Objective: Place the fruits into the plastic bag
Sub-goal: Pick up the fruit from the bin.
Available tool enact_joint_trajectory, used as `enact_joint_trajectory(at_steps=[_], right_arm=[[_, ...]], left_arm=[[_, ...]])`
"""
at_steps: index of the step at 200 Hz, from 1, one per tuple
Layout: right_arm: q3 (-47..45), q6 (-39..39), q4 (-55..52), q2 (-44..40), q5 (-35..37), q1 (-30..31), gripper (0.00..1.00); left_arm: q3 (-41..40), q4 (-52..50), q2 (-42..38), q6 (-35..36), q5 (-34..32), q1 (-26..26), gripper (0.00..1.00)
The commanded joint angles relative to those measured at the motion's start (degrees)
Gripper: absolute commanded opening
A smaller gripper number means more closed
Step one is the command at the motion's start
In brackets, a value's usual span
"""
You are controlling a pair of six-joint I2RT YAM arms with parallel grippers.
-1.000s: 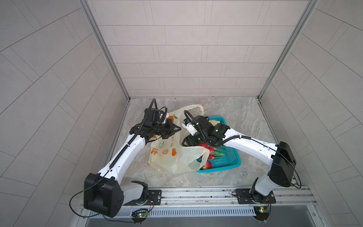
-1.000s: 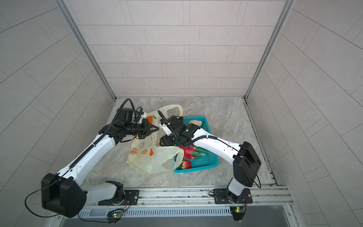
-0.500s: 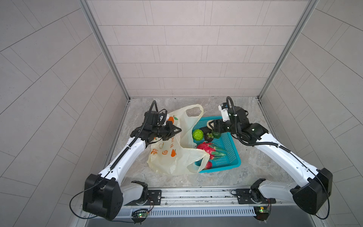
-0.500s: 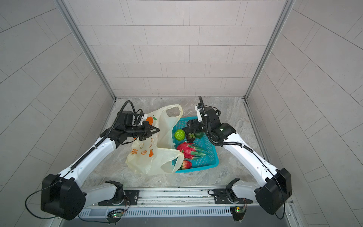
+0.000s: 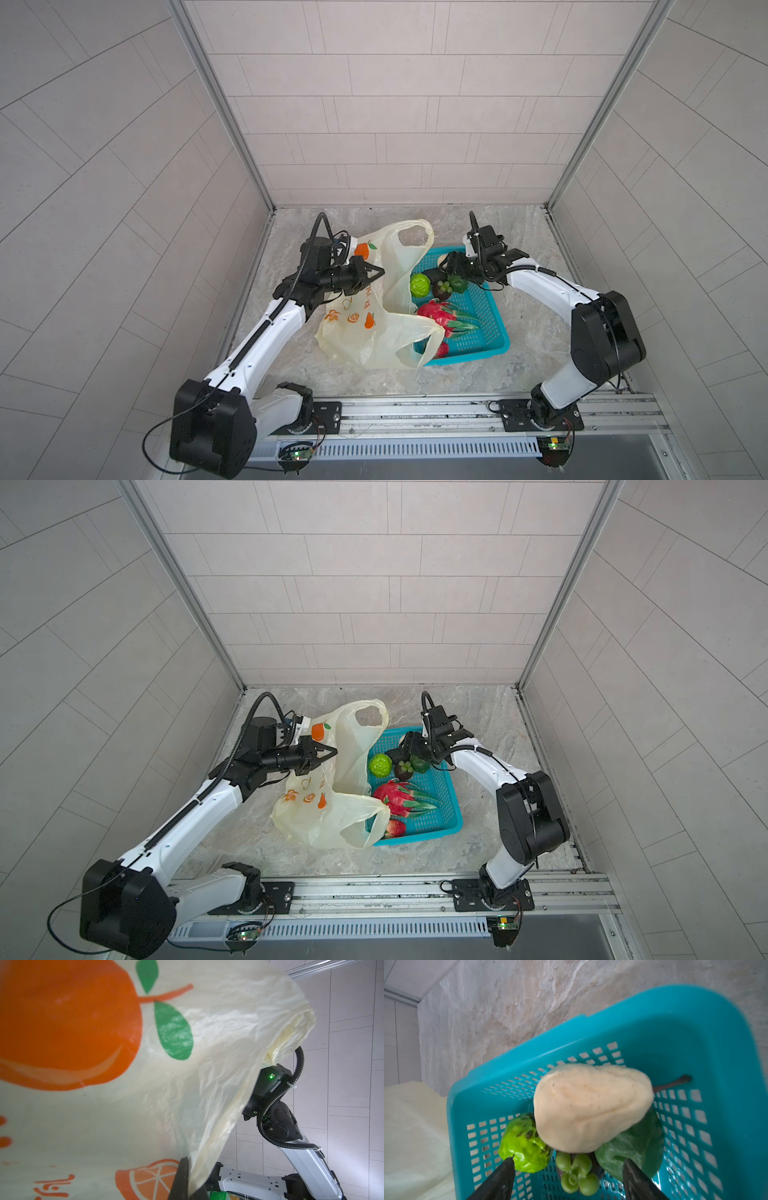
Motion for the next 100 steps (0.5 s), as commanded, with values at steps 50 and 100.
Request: enact_joint_trajectory(at_steps=[50, 100], right_arm=[[-1.5, 17.3, 15.1, 5.7, -2.2, -2.6, 0.76], [-4.0, 22.5, 21.3, 7.9, -2.0, -2.6, 0.67]], left_arm=[[-0.5, 3.0, -0.4, 0.0, 0.9, 0.1, 0.00], [-0.5, 4.5, 0.0, -1.2, 1.3, 0.1, 0.00]])
